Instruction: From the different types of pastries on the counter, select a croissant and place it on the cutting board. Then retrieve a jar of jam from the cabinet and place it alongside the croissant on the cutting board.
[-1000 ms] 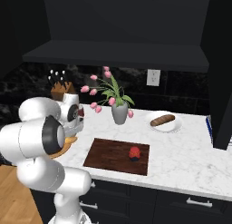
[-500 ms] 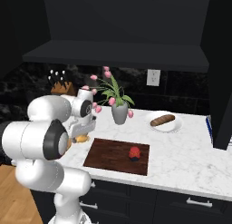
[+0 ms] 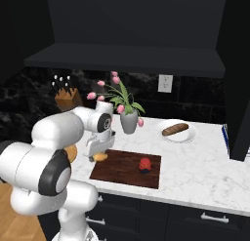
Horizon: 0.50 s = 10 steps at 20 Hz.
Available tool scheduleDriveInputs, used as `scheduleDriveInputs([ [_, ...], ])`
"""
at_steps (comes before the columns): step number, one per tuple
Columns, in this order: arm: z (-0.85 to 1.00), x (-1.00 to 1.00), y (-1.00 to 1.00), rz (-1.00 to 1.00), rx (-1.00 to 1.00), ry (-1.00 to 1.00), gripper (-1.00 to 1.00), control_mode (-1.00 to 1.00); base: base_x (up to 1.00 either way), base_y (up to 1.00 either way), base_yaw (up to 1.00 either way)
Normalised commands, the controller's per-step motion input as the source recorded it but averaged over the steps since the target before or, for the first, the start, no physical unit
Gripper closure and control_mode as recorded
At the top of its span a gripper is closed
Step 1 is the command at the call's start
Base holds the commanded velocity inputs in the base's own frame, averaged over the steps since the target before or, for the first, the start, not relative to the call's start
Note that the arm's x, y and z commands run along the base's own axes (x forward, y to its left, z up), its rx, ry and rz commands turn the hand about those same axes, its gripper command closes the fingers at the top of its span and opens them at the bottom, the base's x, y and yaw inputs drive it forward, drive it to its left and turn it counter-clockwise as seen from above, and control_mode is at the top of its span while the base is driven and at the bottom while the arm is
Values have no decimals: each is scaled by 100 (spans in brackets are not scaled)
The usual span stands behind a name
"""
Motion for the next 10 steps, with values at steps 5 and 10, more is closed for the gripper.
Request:
scheduleDriveInputs([
  [5, 0, 15, -33, 3, 0, 1, 100, -100, 0, 0, 0],
  [10, 0, 15, -13, 4, 0, 1, 100, -100, 0, 0, 0],
])
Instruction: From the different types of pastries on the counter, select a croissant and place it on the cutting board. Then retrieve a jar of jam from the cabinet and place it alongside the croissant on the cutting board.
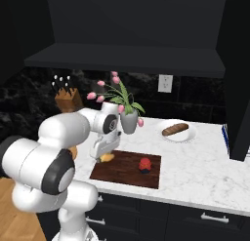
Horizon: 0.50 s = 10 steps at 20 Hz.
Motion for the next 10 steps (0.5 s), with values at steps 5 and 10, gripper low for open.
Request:
scheduleDriveInputs([
  [5, 0, 0, -39, 5, 0, 0, 100, -100, 0, 0, 0],
  [10, 0, 0, -24, 5, 0, 0, 100, -100, 0, 0, 0],
])
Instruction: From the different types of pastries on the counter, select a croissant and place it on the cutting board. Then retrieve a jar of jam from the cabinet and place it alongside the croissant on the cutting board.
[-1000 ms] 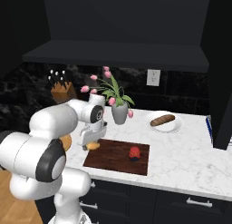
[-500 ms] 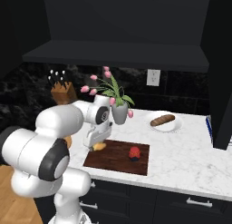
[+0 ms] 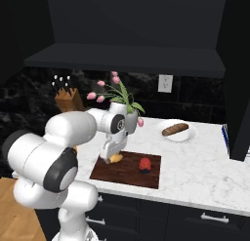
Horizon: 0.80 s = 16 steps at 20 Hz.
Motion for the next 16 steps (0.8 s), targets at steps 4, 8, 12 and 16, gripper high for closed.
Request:
scheduleDriveInputs([
  [4, -28, 0, 0, 3, 1, 0, 100, -100, 0, 0, 0],
  [8, -39, 0, 0, 0, 0, -1, 100, -100, 0, 0, 0],
  [12, -36, 0, 0, 0, 0, -1, 100, -100, 0, 0, 0],
  [16, -36, 0, 0, 0, 0, -1, 100, -100, 0, 0, 0],
])
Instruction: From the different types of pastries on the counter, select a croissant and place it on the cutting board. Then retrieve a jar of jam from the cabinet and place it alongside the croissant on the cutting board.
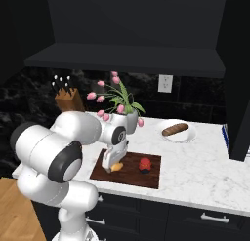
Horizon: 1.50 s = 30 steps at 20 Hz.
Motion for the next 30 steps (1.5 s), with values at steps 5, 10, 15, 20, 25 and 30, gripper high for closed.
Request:
scheduleDriveInputs([
  [5, -32, 0, -1, 0, 0, -3, 100, -100, 0, 0, 0],
  [10, -19, 3, 0, 1, -1, -9, -100, -100, 0, 0, 0],
  [15, 28, 28, 0, 0, -6, -13, -100, -100, 0, 0, 0],
  [20, 16, 44, 0, 6, 0, 0, -100, -100, 0, 0, 0],
  [25, 42, 43, -13, 4, 0, 3, -100, -100, 0, 0, 0],
  [30, 100, -22, -50, 0, 0, 2, -100, -100, 0, 0, 0],
])
